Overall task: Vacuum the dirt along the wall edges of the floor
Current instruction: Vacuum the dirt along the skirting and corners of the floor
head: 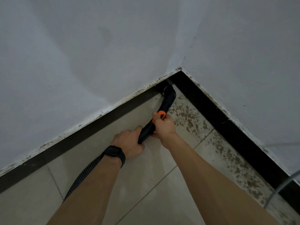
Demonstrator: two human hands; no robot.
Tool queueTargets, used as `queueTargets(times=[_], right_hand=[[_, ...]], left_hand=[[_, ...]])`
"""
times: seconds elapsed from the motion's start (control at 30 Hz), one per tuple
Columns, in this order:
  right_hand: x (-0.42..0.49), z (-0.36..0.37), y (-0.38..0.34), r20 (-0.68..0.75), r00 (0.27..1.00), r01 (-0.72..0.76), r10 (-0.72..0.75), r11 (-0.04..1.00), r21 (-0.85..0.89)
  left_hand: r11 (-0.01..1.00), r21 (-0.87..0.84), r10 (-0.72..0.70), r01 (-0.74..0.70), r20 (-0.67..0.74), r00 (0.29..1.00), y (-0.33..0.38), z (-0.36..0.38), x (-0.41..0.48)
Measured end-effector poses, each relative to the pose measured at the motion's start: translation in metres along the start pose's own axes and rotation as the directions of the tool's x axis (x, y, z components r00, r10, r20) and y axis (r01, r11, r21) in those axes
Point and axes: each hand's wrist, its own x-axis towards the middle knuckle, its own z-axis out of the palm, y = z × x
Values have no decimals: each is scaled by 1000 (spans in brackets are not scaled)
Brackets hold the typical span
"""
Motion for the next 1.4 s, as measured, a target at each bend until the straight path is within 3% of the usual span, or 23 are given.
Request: queueTargets(times=[0.3, 0.67, 1.13, 1.4], right_hand=[[0, -5, -4, 28, 998, -49, 48, 998, 32], [-13, -2, 5, 19, 1000, 6, -6, 1000, 8], [-74, 24, 47, 121, 991, 63, -51, 994, -93], [-104, 11, 91, 49, 998, 52, -48, 997, -65]], left_hand=[[1000, -2, -31, 31, -33, 999, 7, 3, -3], [994, -89, -62, 58, -41, 997, 6, 9, -23], [972, -169, -168, 162, -26, 985, -18, 34, -99], [993, -63, -102, 104, 25, 994, -18, 48, -132]])
